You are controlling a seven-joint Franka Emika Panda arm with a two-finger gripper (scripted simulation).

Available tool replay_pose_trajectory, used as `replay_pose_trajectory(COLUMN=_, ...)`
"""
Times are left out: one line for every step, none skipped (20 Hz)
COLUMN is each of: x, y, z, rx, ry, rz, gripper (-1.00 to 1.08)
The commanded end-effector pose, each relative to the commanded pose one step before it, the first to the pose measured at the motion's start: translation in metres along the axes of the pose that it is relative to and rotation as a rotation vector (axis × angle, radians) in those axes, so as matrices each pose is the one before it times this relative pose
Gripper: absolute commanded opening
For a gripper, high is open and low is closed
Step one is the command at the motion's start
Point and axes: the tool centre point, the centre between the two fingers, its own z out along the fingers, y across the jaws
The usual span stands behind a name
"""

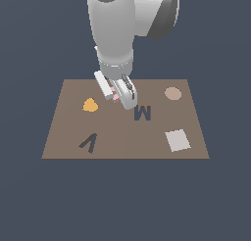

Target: Insert a designated object into the corresponding slot on a board.

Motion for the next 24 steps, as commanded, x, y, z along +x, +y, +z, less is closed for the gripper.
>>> replay_pose_trajectory(x=0.00118, y=-0.00743, z=-0.00065, rx=0.00045, ry=0.00036, rz=-0.06814, gripper=-1.00)
replay_pose_trajectory(x=0.00055, y=-0.00336, z=-0.00020, rx=0.00001, ry=0.00006, rz=-0.03139, gripper=-1.00)
replay_pose_trajectory(x=0.00057, y=-0.00358, z=-0.00021, rx=0.00001, ry=0.00006, rz=-0.03334, gripper=-1.00)
replay_pose_trajectory(x=0.00059, y=-0.00380, z=-0.00022, rx=0.00002, ry=0.00006, rz=-0.03532, gripper=-1.00)
replay_pose_trajectory(x=0.00061, y=-0.00402, z=-0.00023, rx=0.00002, ry=0.00006, rz=-0.03731, gripper=-1.00)
replay_pose_trajectory(x=0.00063, y=-0.00424, z=-0.00025, rx=0.00002, ry=0.00006, rz=-0.03933, gripper=-1.00)
replay_pose_trajectory(x=0.00065, y=-0.00447, z=-0.00026, rx=0.00003, ry=0.00006, rz=-0.04136, gripper=-1.00)
replay_pose_trajectory(x=0.00066, y=-0.00470, z=-0.00027, rx=0.00003, ry=0.00005, rz=-0.04342, gripper=-1.00)
replay_pose_trajectory(x=0.00068, y=-0.00494, z=-0.00028, rx=0.00003, ry=0.00005, rz=-0.04549, gripper=-1.00)
replay_pose_trajectory(x=0.00069, y=-0.00518, z=-0.00029, rx=0.00004, ry=0.00005, rz=-0.04758, gripper=-1.00)
replay_pose_trajectory(x=0.00068, y=-0.00523, z=-0.00029, rx=0.00004, ry=0.00004, rz=-0.04791, gripper=-1.00)
replay_pose_trajectory(x=0.00064, y=-0.00505, z=-0.00028, rx=0.00004, ry=0.00004, rz=-0.04625, gripper=-1.00)
replay_pose_trajectory(x=0.00061, y=-0.00488, z=-0.00027, rx=0.00004, ry=0.00003, rz=-0.04454, gripper=-1.00)
replay_pose_trajectory(x=0.00057, y=-0.00470, z=-0.00026, rx=0.00004, ry=0.00002, rz=-0.04281, gripper=-1.00)
replay_pose_trajectory(x=0.00053, y=-0.00451, z=-0.00024, rx=0.00004, ry=0.00001, rz=-0.04105, gripper=-1.00)
replay_pose_trajectory(x=0.00050, y=-0.00433, z=-0.00023, rx=0.00004, ry=0.00000, rz=-0.03926, gripper=-1.00)
replay_pose_trajectory(x=0.00047, y=-0.00413, z=-0.00022, rx=0.00004, ry=0.00000, rz=-0.03745, gripper=-1.00)
replay_pose_trajectory(x=0.00043, y=-0.00394, z=-0.00020, rx=0.00003, ry=-0.00001, rz=-0.03563, gripper=-1.00)
replay_pose_trajectory(x=0.00039, y=-0.00375, z=-0.00019, rx=0.00003, ry=-0.00002, rz=-0.03381, gripper=-1.00)
replay_pose_trajectory(x=0.00035, y=-0.00355, z=-0.00018, rx=0.00003, ry=-0.00003, rz=-0.03198, gripper=-1.00)
replay_pose_trajectory(x=0.00032, y=-0.00335, z=-0.00016, rx=0.00003, ry=-0.00003, rz=-0.03015, gripper=-1.00)
replay_pose_trajectory(x=0.00030, y=-0.00315, z=-0.00015, rx=0.00003, ry=-0.00003, rz=-0.02828, gripper=-1.00)
replay_pose_trajectory(x=0.00028, y=-0.00295, z=-0.00014, rx=0.00003, ry=-0.00003, rz=-0.02645, gripper=-1.00)
replay_pose_trajectory(x=0.00024, y=-0.00276, z=-0.00013, rx=0.00002, ry=-0.00004, rz=-0.02467, gripper=-1.00)
